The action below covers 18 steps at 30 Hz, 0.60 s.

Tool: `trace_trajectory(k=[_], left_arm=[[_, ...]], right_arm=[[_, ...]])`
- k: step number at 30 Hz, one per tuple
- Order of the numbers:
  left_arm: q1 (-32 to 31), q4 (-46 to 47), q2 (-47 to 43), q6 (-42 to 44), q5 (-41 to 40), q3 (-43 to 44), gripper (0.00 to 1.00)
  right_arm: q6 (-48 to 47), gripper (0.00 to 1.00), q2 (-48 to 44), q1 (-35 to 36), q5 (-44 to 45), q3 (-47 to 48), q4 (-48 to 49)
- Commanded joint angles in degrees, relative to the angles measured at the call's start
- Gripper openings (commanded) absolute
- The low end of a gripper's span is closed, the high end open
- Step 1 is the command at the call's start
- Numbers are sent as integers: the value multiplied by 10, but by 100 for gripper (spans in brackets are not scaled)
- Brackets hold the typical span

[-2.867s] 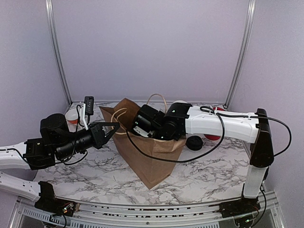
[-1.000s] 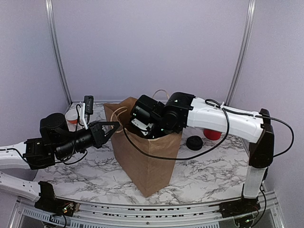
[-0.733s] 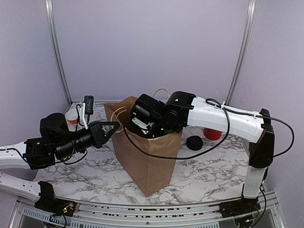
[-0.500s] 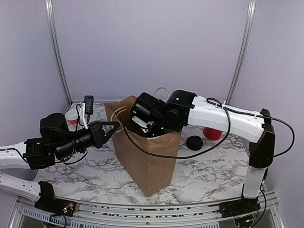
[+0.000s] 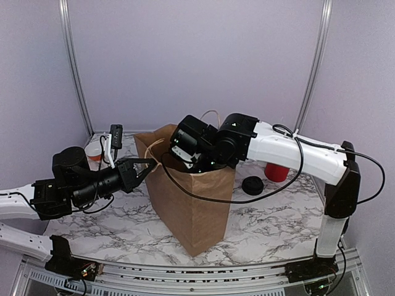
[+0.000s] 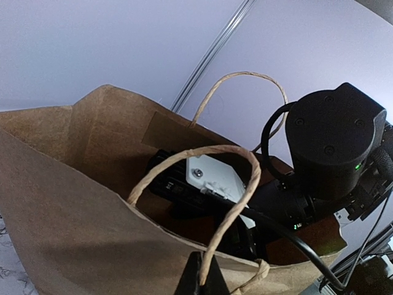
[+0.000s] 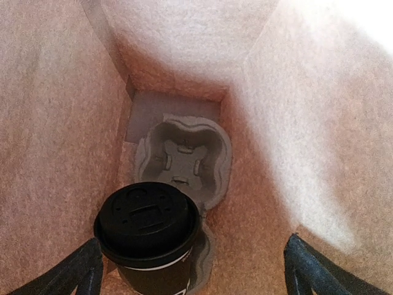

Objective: Pack the takeout coffee

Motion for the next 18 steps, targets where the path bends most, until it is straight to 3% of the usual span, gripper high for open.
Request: trace_trajectory(k=[1, 18], left_arm=[[-2, -13, 5, -1, 7, 15, 0], [-2, -12, 2, -3, 9, 12, 0]], right_arm=[[12, 100, -36, 6, 6, 34, 21], [19, 100, -49, 6, 11, 46, 26]])
